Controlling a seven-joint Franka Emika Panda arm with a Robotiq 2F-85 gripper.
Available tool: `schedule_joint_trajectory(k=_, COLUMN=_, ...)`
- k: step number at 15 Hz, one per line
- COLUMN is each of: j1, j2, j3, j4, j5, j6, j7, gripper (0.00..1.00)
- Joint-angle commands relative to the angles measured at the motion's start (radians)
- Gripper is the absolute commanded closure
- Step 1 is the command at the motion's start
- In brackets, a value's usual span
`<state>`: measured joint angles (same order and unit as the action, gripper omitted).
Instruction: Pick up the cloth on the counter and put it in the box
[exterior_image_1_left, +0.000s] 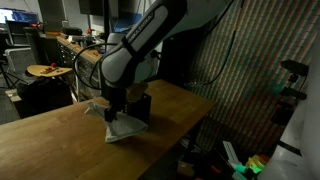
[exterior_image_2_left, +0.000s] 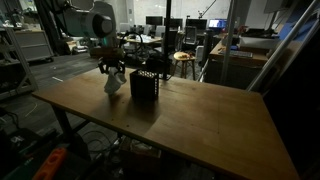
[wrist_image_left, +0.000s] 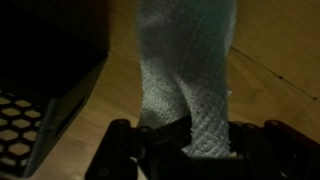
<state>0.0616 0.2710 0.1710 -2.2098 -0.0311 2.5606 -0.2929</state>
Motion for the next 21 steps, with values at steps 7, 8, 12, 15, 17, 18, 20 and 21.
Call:
schedule_joint_trajectory(k=7, j1=-0.067, j2=-0.262, j3=-0.078, j4=-0.029, j5=0.094, j6=-0.056, j7=-0.016, gripper=0.98)
schedule_joint_trajectory(k=8, j1=-0.071, j2=-0.282, j3=-0.096, j4=-0.025, j5=0.079, j6=-0.052, j7=-0.010, gripper=0.98)
schedule_joint_trajectory(k=12, j1=-0.083, j2=-0.321, j3=-0.156, j4=-0.005, j5=0.056, j6=-0.029, j7=-0.008, gripper=0.98)
schedule_joint_trajectory(k=15, j1=-0.084, j2=-0.311, j3=-0.180, j4=-0.008, j5=0.058, j6=-0.016, j7=-0.012, gripper=0.98)
schedule_joint_trajectory(k=17, j1=-0.080, j2=-0.292, j3=-0.185, j4=-0.015, j5=0.077, j6=-0.008, j7=-0.021, gripper=0.98)
schedule_joint_trajectory(k=18, j1=-0.079, j2=-0.280, j3=-0.184, j4=-0.019, j5=0.074, j6=0.002, j7=-0.018, gripper=0.98)
schedule_joint_trajectory(k=20, j1=-0.078, j2=-0.254, j3=-0.181, j4=-0.023, j5=0.074, j6=0.021, j7=-0.022, gripper=0.98)
schedule_joint_trajectory(k=21, j1=-0.081, j2=-0.236, j3=-0.180, j4=-0.022, j5=0.074, j6=0.034, j7=-0.026, gripper=0.98)
